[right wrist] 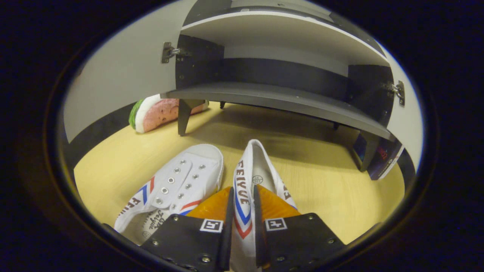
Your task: Grab one shoe with the right hand and put it into the shoe cabinet, grab the other shoe with the left hand and put it into the shoe cabinet; then close the right door with the right hand and the left door with the left hand.
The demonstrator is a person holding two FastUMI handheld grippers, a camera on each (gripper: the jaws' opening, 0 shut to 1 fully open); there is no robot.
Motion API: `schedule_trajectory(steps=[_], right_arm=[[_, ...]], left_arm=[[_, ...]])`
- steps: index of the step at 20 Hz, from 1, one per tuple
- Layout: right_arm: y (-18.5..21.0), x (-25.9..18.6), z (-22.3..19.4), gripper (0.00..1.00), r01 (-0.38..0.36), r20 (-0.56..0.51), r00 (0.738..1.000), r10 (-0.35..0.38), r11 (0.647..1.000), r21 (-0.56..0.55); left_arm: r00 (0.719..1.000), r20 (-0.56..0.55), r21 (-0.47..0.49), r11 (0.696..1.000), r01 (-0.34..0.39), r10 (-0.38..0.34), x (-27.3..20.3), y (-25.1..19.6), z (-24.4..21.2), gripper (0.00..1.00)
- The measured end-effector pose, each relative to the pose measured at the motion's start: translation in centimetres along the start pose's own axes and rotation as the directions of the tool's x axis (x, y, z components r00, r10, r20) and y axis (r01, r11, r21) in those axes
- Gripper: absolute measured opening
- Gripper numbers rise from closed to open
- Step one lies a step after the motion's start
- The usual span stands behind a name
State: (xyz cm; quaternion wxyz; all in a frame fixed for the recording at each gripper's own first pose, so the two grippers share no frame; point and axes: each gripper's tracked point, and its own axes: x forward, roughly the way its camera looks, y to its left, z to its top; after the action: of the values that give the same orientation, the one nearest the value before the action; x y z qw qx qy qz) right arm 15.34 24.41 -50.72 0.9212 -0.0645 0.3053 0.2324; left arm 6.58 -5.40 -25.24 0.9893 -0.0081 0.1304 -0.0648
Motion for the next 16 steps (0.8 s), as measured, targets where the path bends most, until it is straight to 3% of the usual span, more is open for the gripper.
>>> schedule_trajectory(steps=[1, 2, 3, 6, 12, 16], right_arm=[[0.2, 0.2, 0.0, 0.29, 0.008, -0.015, 1.000, -0.007, 0.997, 0.080], [0.0, 0.1, -0.1, 0.01, -0.005, -0.001, 1.000, 0.005, 0.993, 0.116], [0.0, -0.2, -0.1, 0.05, -0.016, 0.005, 1.000, 0.015, 0.992, 0.126], [0.6, -2.1, 0.4, 0.01, -0.065, 0.055, 0.997, 0.055, 0.979, 0.192], [0.5, -7.2, 3.5, 0.00, -0.180, 0.228, 0.968, 0.101, 0.916, 0.359], [-1.1, -11.2, 7.5, 0.00, -0.146, 0.333, 0.942, 0.037, 0.941, 0.307]], left_arm=[[1.000, -0.004, 0.001, 1.000, 0.001, -0.001, 0.2, -0.1, -0.1, 0.89], [1.000, -0.008, 0.004, 1.000, 0.002, -0.002, 0.2, -0.2, -0.1, 0.89], [1.000, -0.010, 0.010, 1.000, 0.002, -0.002, 0.3, -0.2, -0.1, 0.89], [1.000, -0.005, 0.019, 1.000, 0.003, -0.003, 0.2, -0.3, 0.1, 0.89], [1.000, -0.013, 0.019, 1.000, 0.017, -0.017, 0.5, -1.0, -0.1, 0.89], [1.000, -0.012, 0.032, 0.999, 0.026, -0.026, 0.7, -1.4, -0.2, 0.89]])
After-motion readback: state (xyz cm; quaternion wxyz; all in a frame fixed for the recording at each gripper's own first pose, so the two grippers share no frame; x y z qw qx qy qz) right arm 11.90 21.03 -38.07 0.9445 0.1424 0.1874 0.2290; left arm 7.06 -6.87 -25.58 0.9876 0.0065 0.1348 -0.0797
